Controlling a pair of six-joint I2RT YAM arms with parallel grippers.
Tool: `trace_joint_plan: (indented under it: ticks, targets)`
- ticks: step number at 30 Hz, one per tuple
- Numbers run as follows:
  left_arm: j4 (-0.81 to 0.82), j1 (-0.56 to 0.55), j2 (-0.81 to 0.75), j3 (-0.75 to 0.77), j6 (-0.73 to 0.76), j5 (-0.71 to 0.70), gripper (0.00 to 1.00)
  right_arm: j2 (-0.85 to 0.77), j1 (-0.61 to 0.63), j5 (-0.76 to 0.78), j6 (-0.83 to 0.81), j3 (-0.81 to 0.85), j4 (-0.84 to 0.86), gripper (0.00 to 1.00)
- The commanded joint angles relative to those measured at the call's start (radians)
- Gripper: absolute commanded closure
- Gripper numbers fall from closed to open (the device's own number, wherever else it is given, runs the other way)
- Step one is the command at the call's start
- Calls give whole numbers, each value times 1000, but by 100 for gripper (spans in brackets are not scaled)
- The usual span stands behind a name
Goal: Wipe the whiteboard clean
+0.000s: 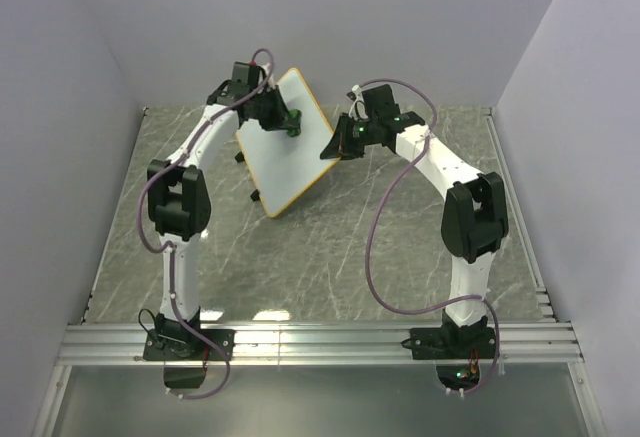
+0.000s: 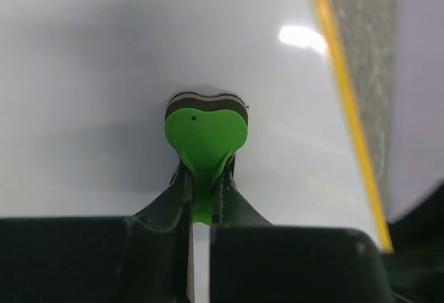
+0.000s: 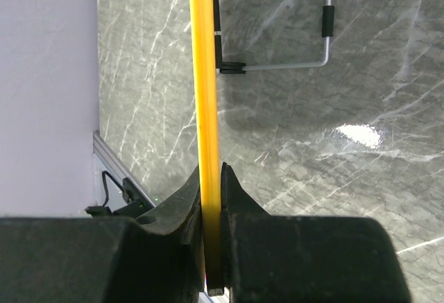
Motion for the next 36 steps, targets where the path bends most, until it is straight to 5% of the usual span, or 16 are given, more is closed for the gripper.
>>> trace_joint_plan:
  ticks: [1, 7, 11, 21, 30, 36]
  targets:
    - [26, -117, -30, -118, -66, 154, 100, 30, 60, 72, -106, -28, -95, 100]
    - [93, -93, -156, -420, -67, 102, 100, 12, 60, 75, -111, -46, -78, 100]
    - [141, 21, -159, -606, -51, 79, 100, 0, 57, 69, -114, -48, -69, 100]
    - [43, 90, -66, -480, 20, 13, 100, -10, 58, 45, -137, -59, -67, 100]
    - [12, 44, -290, -497, -43, -6, 100, -16, 41, 20, -131, -36, -72, 100]
    - [-129, 71, -415, -442, -23, -220, 100, -20, 38, 2, -115, -26, -58, 100]
